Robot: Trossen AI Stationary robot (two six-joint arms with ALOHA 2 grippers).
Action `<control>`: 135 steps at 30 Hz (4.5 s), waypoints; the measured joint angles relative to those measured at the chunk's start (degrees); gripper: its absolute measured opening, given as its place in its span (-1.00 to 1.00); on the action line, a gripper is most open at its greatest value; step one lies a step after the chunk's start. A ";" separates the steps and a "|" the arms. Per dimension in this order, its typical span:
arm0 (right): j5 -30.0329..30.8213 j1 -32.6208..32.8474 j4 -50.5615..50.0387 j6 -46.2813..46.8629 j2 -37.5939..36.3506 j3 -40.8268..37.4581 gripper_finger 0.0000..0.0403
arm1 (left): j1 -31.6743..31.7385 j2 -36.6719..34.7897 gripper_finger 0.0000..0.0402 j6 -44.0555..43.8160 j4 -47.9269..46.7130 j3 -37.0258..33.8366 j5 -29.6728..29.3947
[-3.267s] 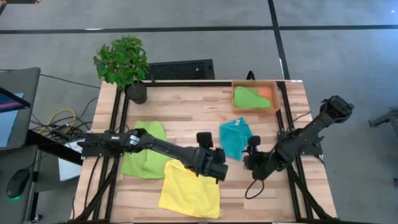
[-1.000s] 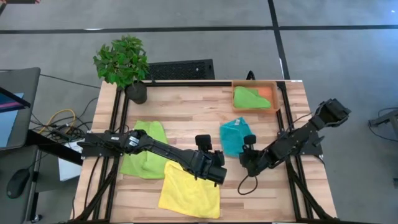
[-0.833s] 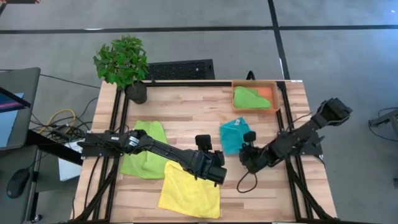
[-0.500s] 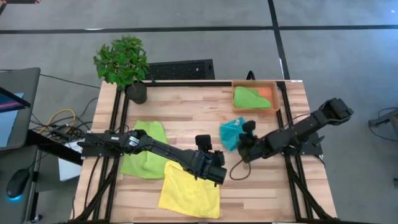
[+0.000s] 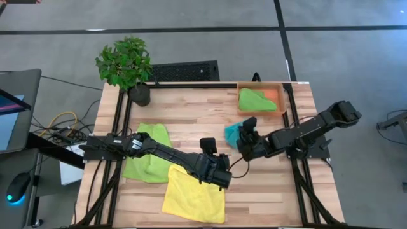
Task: Fold microfiber towels
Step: Fold the blue microfiber towel, then put the blue microfiber towel into the orange bin
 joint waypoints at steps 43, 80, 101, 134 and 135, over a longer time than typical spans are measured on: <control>-5.81 -7.32 13.34 -18.57 0.09 -1.33 -0.96 | 0.72 0.02 -0.07 -0.61 0.26 0.00 0.02; -16.75 -6.07 -12.94 7.81 0.07 -1.33 -0.67 | 0.81 0.02 -0.07 -2.20 0.26 0.02 0.02; -22.77 3.13 -22.19 32.31 0.07 4.07 0.09 | 2.04 0.02 -0.07 -6.24 0.28 0.02 2.48; -24.17 21.55 -31.06 50.54 -17.14 11.98 0.10 | 10.40 0.74 -0.07 27.34 52.70 -27.59 8.84; -24.22 21.56 -31.07 50.56 -17.04 11.98 0.10 | 10.65 0.74 -0.07 27.32 53.49 -27.79 9.74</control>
